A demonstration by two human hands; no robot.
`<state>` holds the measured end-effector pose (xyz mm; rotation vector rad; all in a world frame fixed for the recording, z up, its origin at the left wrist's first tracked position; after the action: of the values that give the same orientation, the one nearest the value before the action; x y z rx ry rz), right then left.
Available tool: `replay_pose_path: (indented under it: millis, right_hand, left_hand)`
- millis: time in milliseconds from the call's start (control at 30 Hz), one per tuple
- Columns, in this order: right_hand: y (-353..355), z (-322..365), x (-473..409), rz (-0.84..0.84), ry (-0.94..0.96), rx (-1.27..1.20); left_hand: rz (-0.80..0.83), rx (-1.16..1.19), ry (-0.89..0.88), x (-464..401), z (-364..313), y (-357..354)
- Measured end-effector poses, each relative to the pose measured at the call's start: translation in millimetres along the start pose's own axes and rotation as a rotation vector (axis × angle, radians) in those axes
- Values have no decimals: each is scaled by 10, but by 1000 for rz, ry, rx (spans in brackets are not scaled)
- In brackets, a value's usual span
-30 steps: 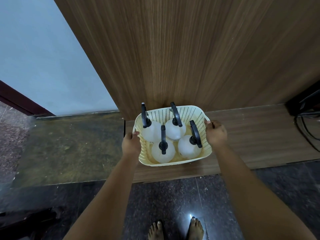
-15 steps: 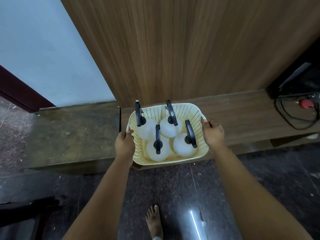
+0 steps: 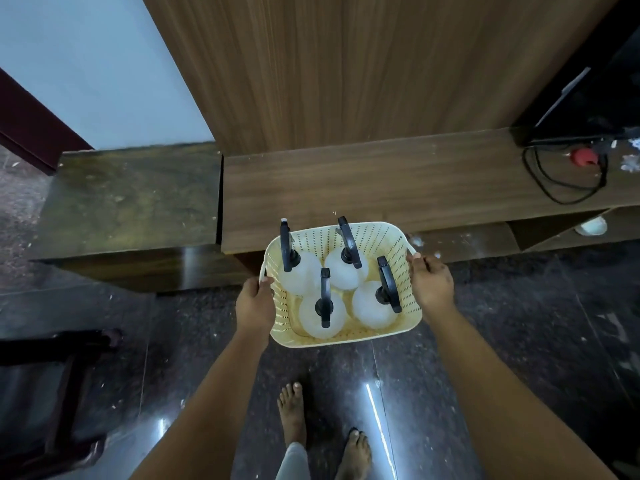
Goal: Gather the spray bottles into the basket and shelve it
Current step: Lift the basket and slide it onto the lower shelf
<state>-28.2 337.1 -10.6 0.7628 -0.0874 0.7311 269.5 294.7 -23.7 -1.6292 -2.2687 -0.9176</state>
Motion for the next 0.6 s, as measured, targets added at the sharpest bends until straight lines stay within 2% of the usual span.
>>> replay_pose_path:
  millis: [167,333,600]
  right_hand:
    - [-170,-455,73,31,22,21]
    - [-562,-1021,-61,77,-43,77]
    - [-1359,-1575,-554,79,-53,213]
  left_hand:
    - [36,-55,79,-89,514,-51]
    - [67,-51,162,-336,977,-259]
    - [125,-231,101,-1183,1574,-759]
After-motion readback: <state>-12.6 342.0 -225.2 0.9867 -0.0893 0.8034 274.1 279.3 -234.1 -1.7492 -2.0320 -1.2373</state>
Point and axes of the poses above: each hand's wrist, its own x-axis away from the middle knuckle, its own y-axis out of the back of the hand, z = x × y, the point moved 3 cm from there along -x, towards the middle knuckle, and after that the axes turned 7 degrees about -z, right-handed, at the moved point
